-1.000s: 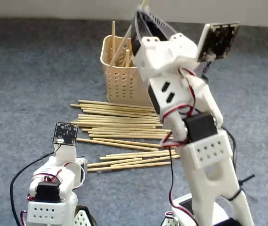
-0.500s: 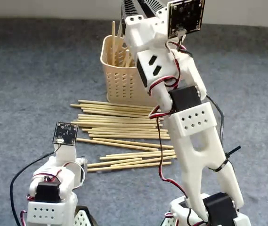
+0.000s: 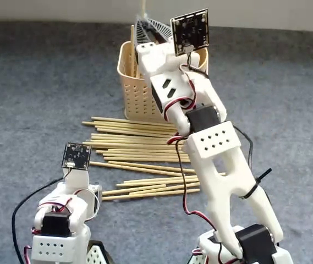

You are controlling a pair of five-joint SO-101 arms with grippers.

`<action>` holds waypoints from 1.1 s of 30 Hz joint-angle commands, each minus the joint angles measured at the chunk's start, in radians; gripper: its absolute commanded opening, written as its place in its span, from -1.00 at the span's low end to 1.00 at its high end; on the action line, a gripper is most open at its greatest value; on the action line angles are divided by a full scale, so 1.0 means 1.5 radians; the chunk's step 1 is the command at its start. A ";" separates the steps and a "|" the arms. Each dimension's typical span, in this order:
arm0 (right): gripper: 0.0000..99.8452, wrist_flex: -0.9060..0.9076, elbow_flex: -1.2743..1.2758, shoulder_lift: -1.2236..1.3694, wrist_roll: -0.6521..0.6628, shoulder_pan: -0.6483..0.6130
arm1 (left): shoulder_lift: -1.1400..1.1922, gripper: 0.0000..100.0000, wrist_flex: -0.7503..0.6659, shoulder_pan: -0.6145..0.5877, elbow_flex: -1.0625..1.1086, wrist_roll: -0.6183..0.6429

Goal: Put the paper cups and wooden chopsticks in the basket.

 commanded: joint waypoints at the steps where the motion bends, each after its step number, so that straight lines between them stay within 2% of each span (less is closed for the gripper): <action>1: -0.74 0.054 -0.009 -0.015 0.007 -0.006 | -0.003 -0.73 0.003 -0.003 0.014 -0.004; 3: -0.71 0.128 -0.018 -0.018 0.007 -0.009 | -0.003 -0.73 0.003 -0.003 0.014 -0.004; 7: -0.71 0.182 -0.095 -0.070 0.007 -0.010 | -0.003 -0.73 0.003 -0.003 0.014 -0.004; 25: -0.71 0.722 -0.096 -0.295 0.003 -0.005 | -0.003 -0.73 0.003 -0.003 0.014 -0.004; 27: -0.71 0.770 -0.096 -0.304 -0.029 -0.001 | -0.003 -0.73 0.003 -0.003 0.014 -0.004; 33: -0.71 0.885 -0.090 -0.314 -0.118 0.086 | -0.003 -0.73 0.003 -0.003 0.014 -0.004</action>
